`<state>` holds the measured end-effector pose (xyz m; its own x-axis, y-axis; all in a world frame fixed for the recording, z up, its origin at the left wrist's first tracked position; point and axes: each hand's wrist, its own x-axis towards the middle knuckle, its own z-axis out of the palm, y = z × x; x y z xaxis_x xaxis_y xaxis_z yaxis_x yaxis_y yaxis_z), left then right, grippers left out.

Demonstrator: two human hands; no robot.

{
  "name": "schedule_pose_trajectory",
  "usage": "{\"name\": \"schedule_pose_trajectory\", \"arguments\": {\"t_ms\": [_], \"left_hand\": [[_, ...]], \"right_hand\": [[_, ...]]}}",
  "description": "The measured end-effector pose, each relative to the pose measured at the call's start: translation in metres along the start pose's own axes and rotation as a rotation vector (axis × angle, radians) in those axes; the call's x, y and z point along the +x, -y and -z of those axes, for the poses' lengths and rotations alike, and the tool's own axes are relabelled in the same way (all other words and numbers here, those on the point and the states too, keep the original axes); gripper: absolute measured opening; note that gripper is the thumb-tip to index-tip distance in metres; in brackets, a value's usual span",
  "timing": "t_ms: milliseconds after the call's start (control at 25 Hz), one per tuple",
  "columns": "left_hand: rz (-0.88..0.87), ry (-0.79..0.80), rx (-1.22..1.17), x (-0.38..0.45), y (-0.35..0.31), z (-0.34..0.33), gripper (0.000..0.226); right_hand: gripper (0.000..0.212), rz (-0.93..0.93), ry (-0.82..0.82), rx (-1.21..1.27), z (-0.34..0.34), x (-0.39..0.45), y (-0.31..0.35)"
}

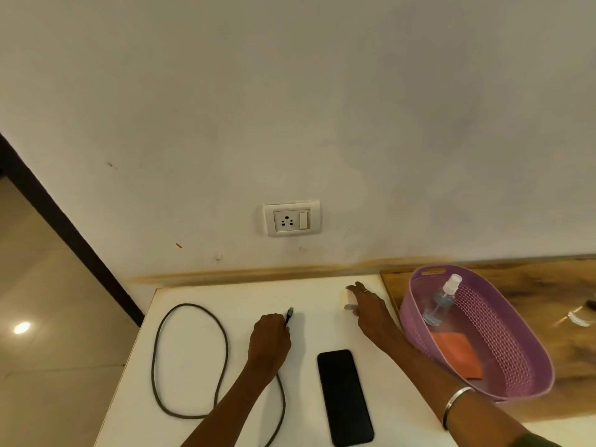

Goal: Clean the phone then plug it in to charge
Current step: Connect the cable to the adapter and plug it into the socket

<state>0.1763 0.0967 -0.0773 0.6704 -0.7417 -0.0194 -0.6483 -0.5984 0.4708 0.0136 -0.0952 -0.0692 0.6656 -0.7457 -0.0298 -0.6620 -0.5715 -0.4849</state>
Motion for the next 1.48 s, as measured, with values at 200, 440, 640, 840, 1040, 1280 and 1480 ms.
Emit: {"name": "schedule_pose_trajectory", "arguments": {"t_ms": [200, 440, 640, 840, 1040, 1280, 1480], "left_hand": [[0.064, -0.056, -0.099, 0.000, -0.008, 0.016, 0.016], [0.044, -0.162, -0.186, -0.006, -0.017, 0.046, 0.013], [-0.007, -0.203, -0.316, -0.017, -0.029, 0.078, 0.007], [-0.086, -0.193, -0.322, -0.034, -0.041, 0.102, 0.010], [-0.219, -0.185, -0.246, -0.051, -0.055, 0.127, 0.024], [-0.339, -0.225, -0.151, -0.068, -0.062, 0.150, 0.032], [-0.350, -0.267, -0.084, -0.079, -0.066, 0.160, 0.029]], "right_hand": [[0.053, -0.015, -0.040, 0.040, 0.005, -0.002, -0.001], [0.040, -0.171, -0.052, 0.159, 0.036, -0.017, 0.028], [0.055, -0.099, -0.111, -0.016, 0.058, -0.042, 0.058], [0.046, -0.069, -0.082, 0.171, 0.072, -0.061, 0.096], [0.045, -0.023, -0.121, 0.346, 0.091, -0.067, 0.136], [0.047, -0.040, -0.162, 0.522, 0.108, -0.076, 0.163], [0.054, -0.064, -0.095, 0.617, 0.112, -0.085, 0.169]]}}
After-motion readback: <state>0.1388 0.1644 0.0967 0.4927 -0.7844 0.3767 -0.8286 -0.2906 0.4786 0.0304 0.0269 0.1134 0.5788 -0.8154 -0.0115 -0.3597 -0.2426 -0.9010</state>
